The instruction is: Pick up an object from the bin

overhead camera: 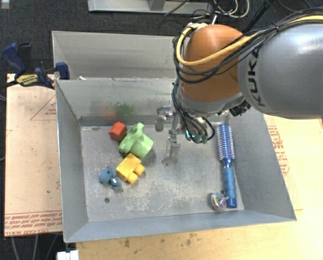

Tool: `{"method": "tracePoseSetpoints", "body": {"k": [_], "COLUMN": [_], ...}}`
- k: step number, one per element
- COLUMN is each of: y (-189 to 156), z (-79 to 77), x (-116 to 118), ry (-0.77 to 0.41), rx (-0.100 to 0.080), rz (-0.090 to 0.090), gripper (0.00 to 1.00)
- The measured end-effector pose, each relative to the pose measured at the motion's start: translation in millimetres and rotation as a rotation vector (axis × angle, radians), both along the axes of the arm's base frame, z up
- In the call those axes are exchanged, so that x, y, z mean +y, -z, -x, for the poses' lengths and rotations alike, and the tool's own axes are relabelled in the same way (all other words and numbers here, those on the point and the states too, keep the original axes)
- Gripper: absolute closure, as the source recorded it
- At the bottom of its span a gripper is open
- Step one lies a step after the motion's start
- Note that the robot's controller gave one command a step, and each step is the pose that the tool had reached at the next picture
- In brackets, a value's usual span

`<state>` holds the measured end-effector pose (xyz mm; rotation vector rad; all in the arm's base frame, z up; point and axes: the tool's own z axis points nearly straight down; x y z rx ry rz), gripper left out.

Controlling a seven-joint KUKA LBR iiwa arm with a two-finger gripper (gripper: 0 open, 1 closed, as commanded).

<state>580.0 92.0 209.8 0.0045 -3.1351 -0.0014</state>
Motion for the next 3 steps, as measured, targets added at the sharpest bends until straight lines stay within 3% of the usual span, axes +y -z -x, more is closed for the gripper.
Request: {"method": "tracePoseSetpoints", "body": {"k": [1, 2, 3], "y": [139, 135, 30], "z": [-47.6, -49.6, -61.9], "x": [47, 46, 63], "ry": [0.003, 0.006, -0.009], "rx": [-0.004, -0.013, -0.019], "rz": [-0.002, -0.003, -0.003], "gripper": [0.00, 1.00, 1.00]}}
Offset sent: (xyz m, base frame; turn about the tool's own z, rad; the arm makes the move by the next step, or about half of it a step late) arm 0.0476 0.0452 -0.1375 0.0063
